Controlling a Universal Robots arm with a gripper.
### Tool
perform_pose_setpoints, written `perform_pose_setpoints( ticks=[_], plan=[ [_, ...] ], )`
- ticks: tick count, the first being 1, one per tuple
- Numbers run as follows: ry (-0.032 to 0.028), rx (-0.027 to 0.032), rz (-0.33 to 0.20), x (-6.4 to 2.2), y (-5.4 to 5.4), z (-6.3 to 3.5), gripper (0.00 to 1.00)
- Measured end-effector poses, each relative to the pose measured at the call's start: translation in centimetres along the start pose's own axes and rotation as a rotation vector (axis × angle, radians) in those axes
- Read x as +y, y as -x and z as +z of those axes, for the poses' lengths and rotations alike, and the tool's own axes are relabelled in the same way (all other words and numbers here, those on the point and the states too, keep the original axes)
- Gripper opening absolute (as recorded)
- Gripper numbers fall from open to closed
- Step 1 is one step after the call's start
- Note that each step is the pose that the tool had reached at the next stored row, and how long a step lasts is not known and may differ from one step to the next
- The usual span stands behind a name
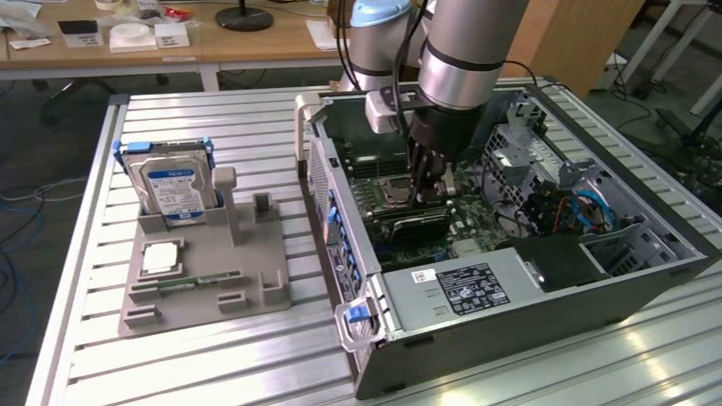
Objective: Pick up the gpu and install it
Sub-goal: 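Press down on the gpu until it lock into place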
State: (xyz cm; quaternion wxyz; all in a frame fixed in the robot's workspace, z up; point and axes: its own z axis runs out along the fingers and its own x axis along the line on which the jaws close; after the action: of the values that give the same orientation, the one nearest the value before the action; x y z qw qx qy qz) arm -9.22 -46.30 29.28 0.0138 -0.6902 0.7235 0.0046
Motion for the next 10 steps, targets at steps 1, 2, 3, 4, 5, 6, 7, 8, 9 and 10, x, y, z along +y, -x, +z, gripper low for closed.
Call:
perform_pose_setpoints(
  ticks=[1,2,3,4,5,6,7,8,9,10],
  plan=[
    [0.0000,0.0001,0.000,0.00,0.00,0.00,0.11],
    [0.0000,0.0001,0.000,0.00,0.00,0.00,0.11],
    [0.0000,0.0000,0.000,0.00,0.00,0.01,0.11],
    [-0.0001,-0.0002,0.000,0.00,0.00,0.02,0.11],
    [-0.0001,-0.0002,0.000,0.00,0.00,0.02,0.11],
    [-0.0001,-0.0002,0.000,0.00,0.00,0.02,0.11],
    [-0.0001,-0.0003,0.000,0.00,0.00,0.05,0.11],
    [-0.0003,-0.0006,0.000,0.00,0.00,0.10,0.11],
    [-0.0002,-0.0005,0.000,0.00,0.00,0.14,0.11],
    [-0.0001,-0.0003,0.000,0.00,0.00,0.18,0.11]
  ],
)
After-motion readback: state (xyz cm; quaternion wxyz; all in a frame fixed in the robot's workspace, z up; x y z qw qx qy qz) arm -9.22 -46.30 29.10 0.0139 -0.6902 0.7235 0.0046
